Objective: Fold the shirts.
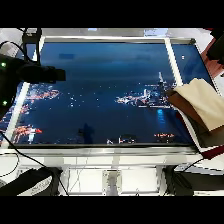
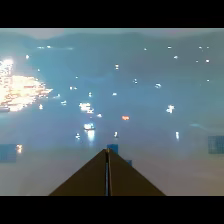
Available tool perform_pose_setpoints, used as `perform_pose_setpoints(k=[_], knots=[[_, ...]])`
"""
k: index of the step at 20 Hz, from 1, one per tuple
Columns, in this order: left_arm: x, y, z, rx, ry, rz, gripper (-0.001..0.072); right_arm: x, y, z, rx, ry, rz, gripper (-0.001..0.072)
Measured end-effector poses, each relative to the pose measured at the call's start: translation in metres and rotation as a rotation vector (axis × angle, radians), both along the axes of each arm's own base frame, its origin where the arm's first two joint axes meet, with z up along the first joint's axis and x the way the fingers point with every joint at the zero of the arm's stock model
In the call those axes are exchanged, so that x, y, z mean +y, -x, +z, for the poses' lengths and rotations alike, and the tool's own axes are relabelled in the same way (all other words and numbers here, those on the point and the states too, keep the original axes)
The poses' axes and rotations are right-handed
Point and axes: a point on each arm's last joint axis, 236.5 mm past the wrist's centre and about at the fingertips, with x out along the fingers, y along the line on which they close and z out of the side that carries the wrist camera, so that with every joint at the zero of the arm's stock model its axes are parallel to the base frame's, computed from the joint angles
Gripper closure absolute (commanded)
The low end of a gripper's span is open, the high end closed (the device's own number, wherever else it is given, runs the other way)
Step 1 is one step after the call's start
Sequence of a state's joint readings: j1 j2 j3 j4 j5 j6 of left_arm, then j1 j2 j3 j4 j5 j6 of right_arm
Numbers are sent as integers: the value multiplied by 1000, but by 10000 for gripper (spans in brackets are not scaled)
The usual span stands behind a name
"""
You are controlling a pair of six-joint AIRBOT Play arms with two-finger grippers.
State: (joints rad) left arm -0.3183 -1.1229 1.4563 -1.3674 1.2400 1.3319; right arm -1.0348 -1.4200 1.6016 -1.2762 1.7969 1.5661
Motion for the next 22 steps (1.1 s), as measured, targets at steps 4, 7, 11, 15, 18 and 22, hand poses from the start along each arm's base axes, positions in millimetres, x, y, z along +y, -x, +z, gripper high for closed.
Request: perform_pose_setpoints(k=[4,7,11,15,18,22], knots=[[-4,-1,0,-2,17,-7,690,38,-51,44,-290,-72,72,300],[-13,-4,3,-17,54,-22,691,96,-106,103,-594,-128,247,300],[-26,-6,6,-31,109,-43,691,190,-136,112,-653,-145,572,299],[-31,-6,8,-37,128,-50,691,224,-137,61,-436,36,799,300],[-32,-7,8,-39,133,-52,691,218,-134,37,-284,220,909,299],[-32,-7,8,-39,136,-52,691,213,-133,29,-201,342,979,299]])
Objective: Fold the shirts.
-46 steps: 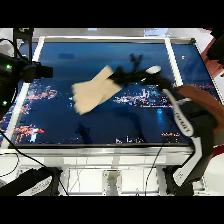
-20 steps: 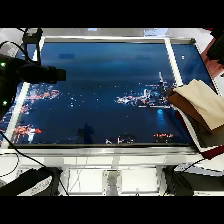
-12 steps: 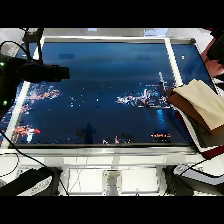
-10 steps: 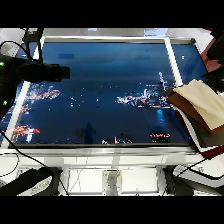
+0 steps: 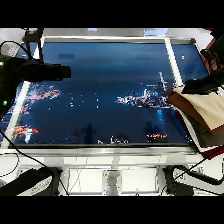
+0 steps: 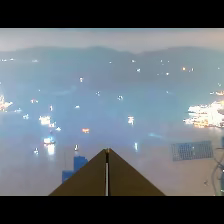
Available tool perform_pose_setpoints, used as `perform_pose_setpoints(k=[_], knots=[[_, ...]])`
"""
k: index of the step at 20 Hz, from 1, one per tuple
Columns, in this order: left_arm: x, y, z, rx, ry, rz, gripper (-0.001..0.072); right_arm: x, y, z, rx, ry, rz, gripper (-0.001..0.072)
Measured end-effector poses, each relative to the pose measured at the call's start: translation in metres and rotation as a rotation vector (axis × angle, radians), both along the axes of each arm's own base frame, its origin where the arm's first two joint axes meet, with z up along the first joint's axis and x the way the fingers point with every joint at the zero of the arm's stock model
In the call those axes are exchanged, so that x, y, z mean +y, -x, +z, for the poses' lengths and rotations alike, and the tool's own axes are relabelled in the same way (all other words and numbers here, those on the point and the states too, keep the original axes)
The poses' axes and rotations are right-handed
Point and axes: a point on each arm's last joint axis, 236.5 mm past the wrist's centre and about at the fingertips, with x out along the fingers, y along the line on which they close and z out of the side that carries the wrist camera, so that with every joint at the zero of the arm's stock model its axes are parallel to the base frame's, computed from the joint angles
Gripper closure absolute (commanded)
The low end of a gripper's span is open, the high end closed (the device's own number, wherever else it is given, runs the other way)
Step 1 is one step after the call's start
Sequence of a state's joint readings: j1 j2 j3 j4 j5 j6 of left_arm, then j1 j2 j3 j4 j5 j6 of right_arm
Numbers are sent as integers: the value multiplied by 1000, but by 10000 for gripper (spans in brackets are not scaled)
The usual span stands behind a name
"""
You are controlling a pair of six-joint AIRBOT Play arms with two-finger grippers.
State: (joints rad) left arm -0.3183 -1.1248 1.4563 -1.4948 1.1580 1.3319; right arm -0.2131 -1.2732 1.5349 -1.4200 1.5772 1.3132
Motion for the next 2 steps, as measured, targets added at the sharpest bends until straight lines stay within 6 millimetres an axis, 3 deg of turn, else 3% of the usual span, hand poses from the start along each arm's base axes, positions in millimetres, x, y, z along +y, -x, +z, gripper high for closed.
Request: perform_pose_setpoints(k=[2], knots=[[0,0,0,1,1,0,691,-1,-1,-1,1,27,8,299]])
